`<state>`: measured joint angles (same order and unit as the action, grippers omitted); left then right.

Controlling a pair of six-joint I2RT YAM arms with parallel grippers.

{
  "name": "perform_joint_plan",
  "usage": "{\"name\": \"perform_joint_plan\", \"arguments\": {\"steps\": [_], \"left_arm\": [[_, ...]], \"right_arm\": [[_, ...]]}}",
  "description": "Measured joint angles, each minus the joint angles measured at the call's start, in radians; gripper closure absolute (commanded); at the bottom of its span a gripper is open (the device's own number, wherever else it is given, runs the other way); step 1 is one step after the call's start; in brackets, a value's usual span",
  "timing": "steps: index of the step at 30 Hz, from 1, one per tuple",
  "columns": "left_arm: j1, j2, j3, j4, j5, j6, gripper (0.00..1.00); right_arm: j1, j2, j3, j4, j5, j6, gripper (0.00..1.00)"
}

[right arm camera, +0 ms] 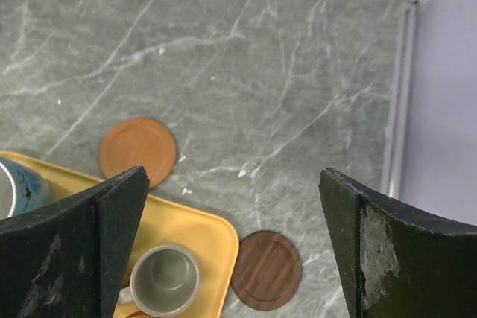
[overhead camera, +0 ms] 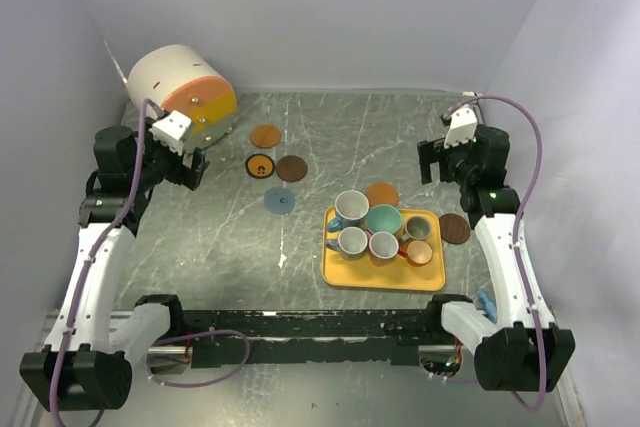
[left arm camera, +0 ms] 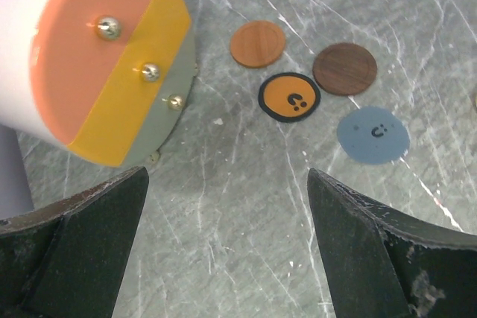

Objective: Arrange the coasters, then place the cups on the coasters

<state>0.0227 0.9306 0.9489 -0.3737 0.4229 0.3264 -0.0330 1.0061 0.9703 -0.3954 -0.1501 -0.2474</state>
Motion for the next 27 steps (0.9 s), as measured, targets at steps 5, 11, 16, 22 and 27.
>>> {"name": "perform_joint_plan", "arguments": {"steps": [5, 11, 16, 22, 27], "left_arm": [[-0.082, 0.046, -0.023, -0.023, 0.003, 0.077, 0.0], [-0.211, 0.144, -0.034, -0.021, -0.037, 0.12, 0.01], [-0.287, 0.273, -0.032, 0.026, -0.061, 0.121, 0.03], [-0.374, 0.449, -0.014, 0.121, -0.097, 0.09, 0.07], [-0.428, 0.614, 0.055, 0.193, -0.11, 0.019, 0.16]], "right_arm": [[0.0, 0.057, -0.082, 0.049, -0.043, 0.011, 0.0], [-0.007, 0.054, -0.147, 0.085, -0.083, 0.026, 0.0], [-0.04, 0.029, -0.147, 0.1, -0.135, 0.021, 0.0], [-0.076, 0.008, -0.147, 0.083, -0.211, -0.006, 0.0], [-0.091, -0.017, -0.147, 0.072, -0.254, -0.023, 0.0]]}}
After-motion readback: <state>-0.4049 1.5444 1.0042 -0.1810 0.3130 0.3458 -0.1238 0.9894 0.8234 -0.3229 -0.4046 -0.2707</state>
